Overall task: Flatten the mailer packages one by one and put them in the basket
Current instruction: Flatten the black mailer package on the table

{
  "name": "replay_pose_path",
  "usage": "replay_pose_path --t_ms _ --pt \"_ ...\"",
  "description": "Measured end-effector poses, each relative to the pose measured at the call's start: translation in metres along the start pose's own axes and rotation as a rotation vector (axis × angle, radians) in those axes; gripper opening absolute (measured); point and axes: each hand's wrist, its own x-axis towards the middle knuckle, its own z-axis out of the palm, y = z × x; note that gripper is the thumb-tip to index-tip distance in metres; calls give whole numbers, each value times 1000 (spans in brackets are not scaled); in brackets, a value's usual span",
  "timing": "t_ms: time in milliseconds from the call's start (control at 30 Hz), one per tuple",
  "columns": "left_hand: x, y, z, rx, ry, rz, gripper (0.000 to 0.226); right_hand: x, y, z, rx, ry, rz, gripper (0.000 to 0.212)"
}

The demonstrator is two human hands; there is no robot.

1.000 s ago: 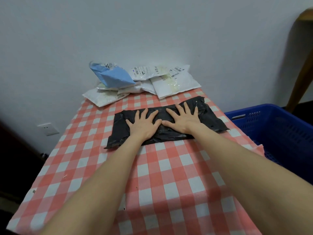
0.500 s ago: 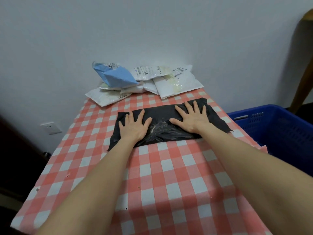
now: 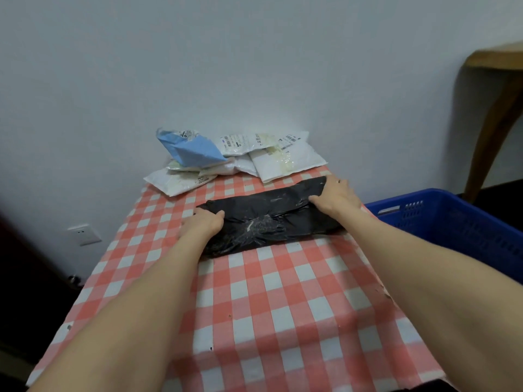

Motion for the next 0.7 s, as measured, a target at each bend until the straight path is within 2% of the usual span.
replay_pose_path --t_ms 133,200,267,367,433,500,567,633,700 --pt "-6 11 -7 -166 18 27 64 -2 6 -3 170 -62 86 72" --pt "-10 15 -9 -237 23 30 68 -5 7 -3 199 -64 87 76" --pt "-14 17 -10 -113 88 96 78 -7 6 -3 108 -30 6 77" --pt "-29 28 -6 84 207 395 84 -11 0 -3 -18 -33 -201 76" --pt "-39 39 -1 109 143 508 87 -12 -7 -4 -59 -59 -277 74" --pt "-42 48 4 152 61 550 87 -12 -14 -3 -110 -83 -300 76" --pt "-39 55 3 146 73 542 75 -8 -20 -2 -175 -81 -303 76" --pt "-28 57 -1 101 97 431 62 0 -23 -3 -132 -50 -229 74" --pt "-7 51 -7 61 90 260 64 9 -24 -4 -48 -30 -84 76"
